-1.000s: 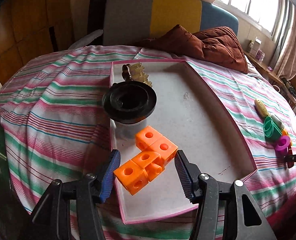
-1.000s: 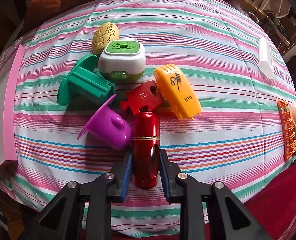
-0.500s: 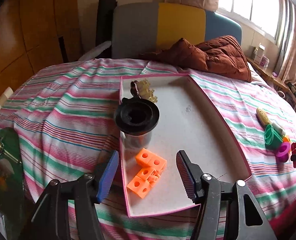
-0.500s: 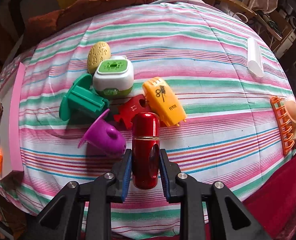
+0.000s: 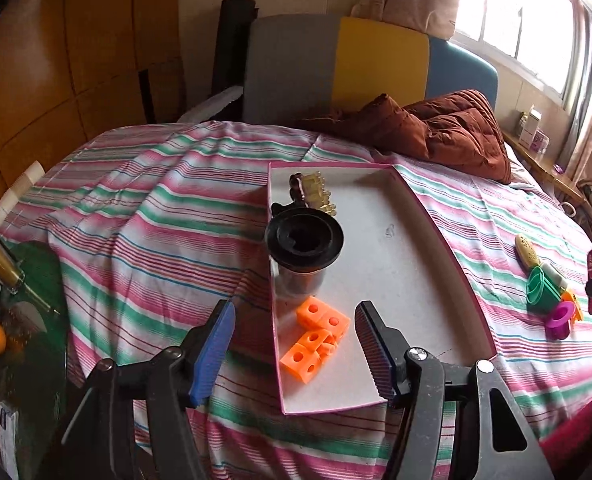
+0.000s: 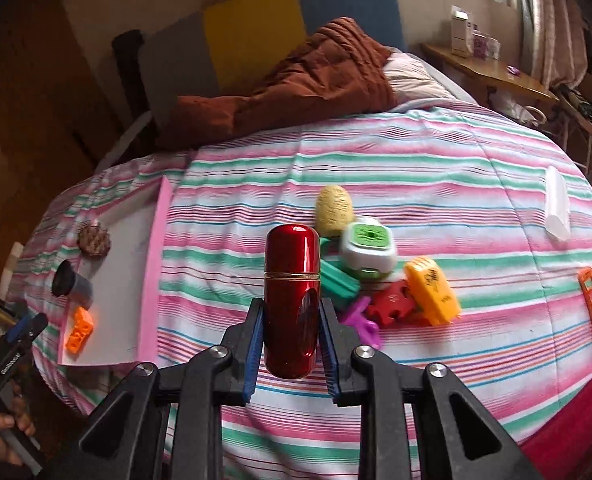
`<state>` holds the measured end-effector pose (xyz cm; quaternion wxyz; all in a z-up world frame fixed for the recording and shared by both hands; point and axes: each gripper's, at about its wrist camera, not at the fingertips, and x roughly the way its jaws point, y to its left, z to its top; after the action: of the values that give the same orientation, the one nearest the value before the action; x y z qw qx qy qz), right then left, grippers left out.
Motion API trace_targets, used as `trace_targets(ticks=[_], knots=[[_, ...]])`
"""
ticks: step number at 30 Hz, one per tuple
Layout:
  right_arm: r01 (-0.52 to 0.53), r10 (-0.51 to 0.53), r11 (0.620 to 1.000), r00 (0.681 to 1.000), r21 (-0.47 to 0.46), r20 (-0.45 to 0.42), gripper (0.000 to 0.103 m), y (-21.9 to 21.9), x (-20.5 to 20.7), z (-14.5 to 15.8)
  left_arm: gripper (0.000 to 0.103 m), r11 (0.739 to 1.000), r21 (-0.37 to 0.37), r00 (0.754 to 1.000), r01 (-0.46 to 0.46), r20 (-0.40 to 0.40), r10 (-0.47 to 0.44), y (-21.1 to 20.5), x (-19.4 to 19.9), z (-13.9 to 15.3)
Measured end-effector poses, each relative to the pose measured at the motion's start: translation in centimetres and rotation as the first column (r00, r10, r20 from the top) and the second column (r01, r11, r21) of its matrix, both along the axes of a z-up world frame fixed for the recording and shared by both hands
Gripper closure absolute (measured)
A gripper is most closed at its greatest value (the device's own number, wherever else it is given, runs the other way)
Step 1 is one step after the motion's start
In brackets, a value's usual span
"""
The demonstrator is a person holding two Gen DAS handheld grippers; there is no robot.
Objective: Organize rigid objects
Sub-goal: 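Carry the red tube to the tray and release it with the right gripper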
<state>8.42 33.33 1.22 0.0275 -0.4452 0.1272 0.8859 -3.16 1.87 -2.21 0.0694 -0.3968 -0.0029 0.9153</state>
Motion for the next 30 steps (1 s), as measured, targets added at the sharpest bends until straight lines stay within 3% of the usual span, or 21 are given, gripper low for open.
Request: trace_targets(ticks=[11,15,23,28,30], knots=[[-0.314,0.317,0.946,0.948,-0.077,0.037,0.078,-13.8,-7.6,-2.4,0.040,0.996,0.010,0.996,-0.083,0.019,0.083,-2.9,0.2,-0.7],[-0.365,0.373,0.925,0.924,-0.102,0.081,0.078,-17.8,-10.2,-4.2,0.040,0.993,-0.001,0.993,-0.118,0.023,0.117,-4.0,0.3,-1.0],[-0.432,0.428,0.902,0.882,-0.026,0.195,0.078,-23.6,-13.1,-8.2,0.037,0.984,0.009,0.983,-0.180,0.026,0.180,-6.1,0.5,-1.4],[-0.481,0.479,0.876,0.862,-0.027,0.170,0.076,-25.1,-12.8,-8.8,0.037,0.976,0.022,0.977,-0.215,0.015,0.215,-7.2,0.7,-1.2],[-0.492,0.488,0.870,0.859,-0.009,0.153,0.069,-25.3,-12.5,-8.5,0.036,0.973,0.040,0.974,-0.228,0.008,0.228,-7.7,0.9,-0.9]])
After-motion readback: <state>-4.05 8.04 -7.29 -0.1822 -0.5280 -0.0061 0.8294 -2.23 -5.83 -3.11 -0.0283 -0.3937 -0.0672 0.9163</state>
